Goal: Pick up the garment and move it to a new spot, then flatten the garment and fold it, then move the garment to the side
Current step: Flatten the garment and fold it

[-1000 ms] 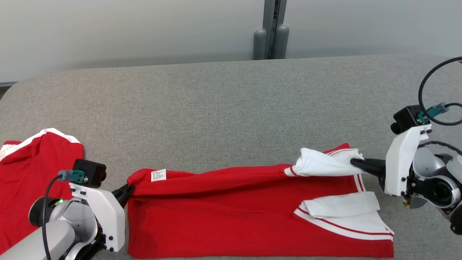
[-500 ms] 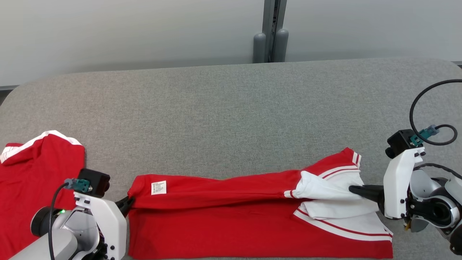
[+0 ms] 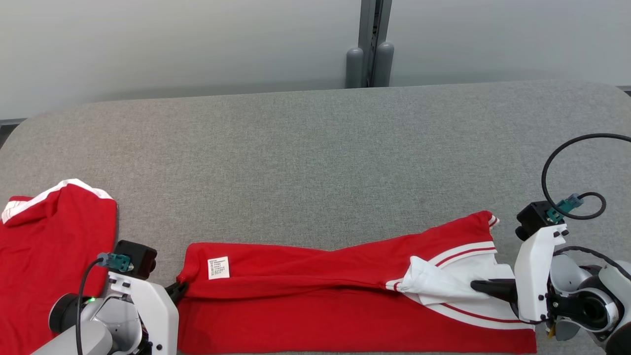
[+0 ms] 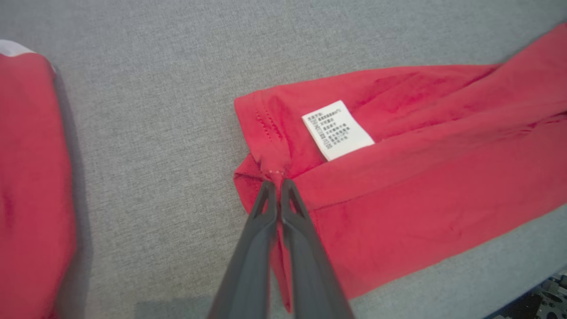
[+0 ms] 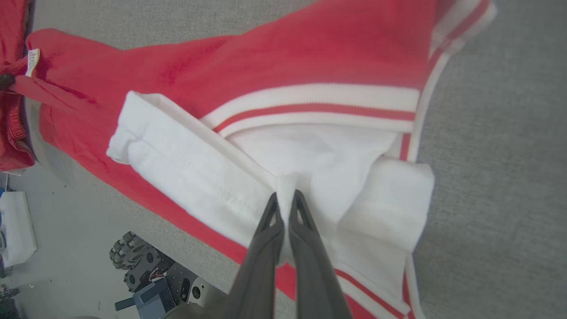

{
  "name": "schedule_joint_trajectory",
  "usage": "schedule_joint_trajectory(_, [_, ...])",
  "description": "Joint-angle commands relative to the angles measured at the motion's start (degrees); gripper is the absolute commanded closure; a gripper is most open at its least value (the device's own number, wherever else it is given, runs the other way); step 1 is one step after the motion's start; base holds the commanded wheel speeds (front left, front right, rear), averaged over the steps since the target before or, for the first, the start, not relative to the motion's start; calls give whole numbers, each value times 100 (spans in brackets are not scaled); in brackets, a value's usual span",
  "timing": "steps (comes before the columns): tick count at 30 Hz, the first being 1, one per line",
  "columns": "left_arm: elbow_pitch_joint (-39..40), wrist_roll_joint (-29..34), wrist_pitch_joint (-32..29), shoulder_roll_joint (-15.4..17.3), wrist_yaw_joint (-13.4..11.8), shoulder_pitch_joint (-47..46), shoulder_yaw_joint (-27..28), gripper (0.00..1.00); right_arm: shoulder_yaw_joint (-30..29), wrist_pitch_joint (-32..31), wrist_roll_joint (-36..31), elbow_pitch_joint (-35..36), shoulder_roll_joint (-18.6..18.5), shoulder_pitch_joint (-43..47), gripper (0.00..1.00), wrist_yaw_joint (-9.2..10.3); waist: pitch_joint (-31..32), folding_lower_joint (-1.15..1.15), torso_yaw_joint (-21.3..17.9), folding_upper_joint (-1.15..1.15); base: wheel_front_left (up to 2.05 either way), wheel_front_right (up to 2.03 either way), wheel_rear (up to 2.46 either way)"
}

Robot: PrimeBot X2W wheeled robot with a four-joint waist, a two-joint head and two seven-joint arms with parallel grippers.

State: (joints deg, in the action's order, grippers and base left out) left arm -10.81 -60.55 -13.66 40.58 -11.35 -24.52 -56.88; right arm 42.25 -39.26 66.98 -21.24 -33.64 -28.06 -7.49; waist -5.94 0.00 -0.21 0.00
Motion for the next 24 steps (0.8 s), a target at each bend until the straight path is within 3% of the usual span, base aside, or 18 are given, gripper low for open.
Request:
schedule_joint_trajectory(1, [-25,-13,-2,-11,0,56,-8,100,-78,-59,-79,10,32,90,100,-2,-3,0,6,0,0,0,0])
schedule_joint_trajectory(3, [-29,-26,-14,-20,5,55,-8,100,-114,-80,-111,5,51,123,100,-2,-5,0,9,0,0,0,0])
schedule_joint_trajectory(4, [-34,-36,-23,-26,13,50,-8,84,-155,-106,-140,4,69,150,71,-2,-9,0,11,0,0,0,0])
schedule_joint_trajectory(5, [-35,-46,-10,-37,10,48,-4,59,-200,-131,-173,3,90,171,52,-2,-13,0,13,0,0,0,0])
schedule_joint_trajectory(6, [-34,-56,-8,-42,10,46,2,25,-241,-145,-200,2,109,184,14,-2,-14,0,16,0,0,0,0])
schedule_joint_trajectory(7, [-26,-60,-7,-38,3,49,7,0,-284,-166,-220,4,130,194,0,-2,-14,0,17,0,0,0,0])
schedule_joint_trajectory(24, [400,-176,114,183,-356,349,120,0,-1269,-397,-455,759,221,1115,0,-2,228,0,-15,0,0,0,0])
